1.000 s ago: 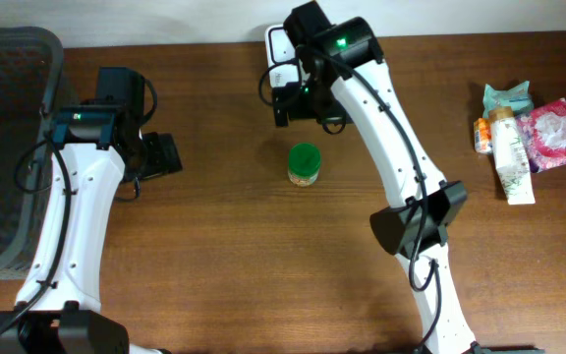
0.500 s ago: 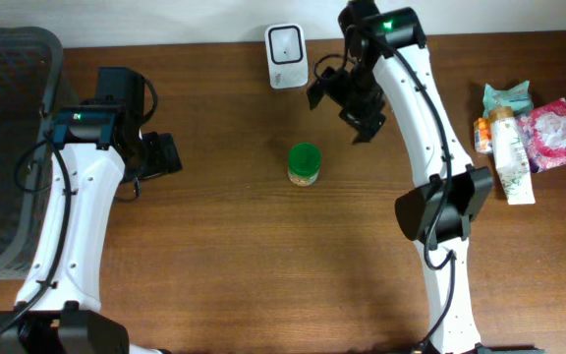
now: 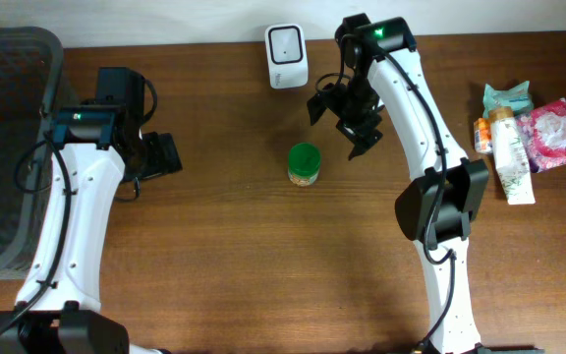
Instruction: Scan the item barcode
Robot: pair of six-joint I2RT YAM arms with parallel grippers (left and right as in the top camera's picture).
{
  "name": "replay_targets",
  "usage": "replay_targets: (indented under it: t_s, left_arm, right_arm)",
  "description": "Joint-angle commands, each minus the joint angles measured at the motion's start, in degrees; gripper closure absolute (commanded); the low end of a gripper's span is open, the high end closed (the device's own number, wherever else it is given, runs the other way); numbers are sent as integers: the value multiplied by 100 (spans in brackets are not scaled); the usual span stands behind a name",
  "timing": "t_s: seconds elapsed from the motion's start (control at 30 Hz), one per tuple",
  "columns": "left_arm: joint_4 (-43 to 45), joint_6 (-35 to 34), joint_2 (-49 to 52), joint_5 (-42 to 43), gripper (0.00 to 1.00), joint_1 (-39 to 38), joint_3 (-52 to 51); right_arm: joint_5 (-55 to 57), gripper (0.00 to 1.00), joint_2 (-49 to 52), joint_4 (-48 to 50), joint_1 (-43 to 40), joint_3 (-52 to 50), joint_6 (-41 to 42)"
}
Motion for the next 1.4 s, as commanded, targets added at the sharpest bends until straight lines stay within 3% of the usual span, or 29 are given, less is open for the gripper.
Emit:
replay_targets:
  t_s: [0.0,0.17,0.47,0.63,0.77,1.03,1.17,1.33,1.37]
  left_arm:
    - [9,-17,-85,-63,1,37,-13]
    - [9,-17,-85,-63,1,37,-13]
    - [9,-17,-85,-63,1,37,-13]
    - [9,-17,-85,-63,1,37,-13]
    - [9,-17,-85,-63,1,37,-13]
    - [9,-17,-85,-63,1,37,-13]
    - [9,-17,-85,-63,1,37,-13]
    - [9,-17,-85,-63,1,37,-13]
    - [9,-17,-85,-63,1,37,-13]
  right_arm:
    - [-70,1,-76,57,46,-24,59]
    - [48,1,-76,293,315,-26,98]
    - [1427,1,-55,321,1088,-31,2046]
    - [2188,4,22,299,1300,-37,2483]
    - [2142,2,52,448,1294,-385,3082]
    - [1987,1,129,734,1320,-662,3053]
    - [1856,1,129,1003,1381,-1360,2964]
    - [1794,9,125,1143,1379,-1576,1703]
    - [1794,16,125,1145,1379,-1561,1360]
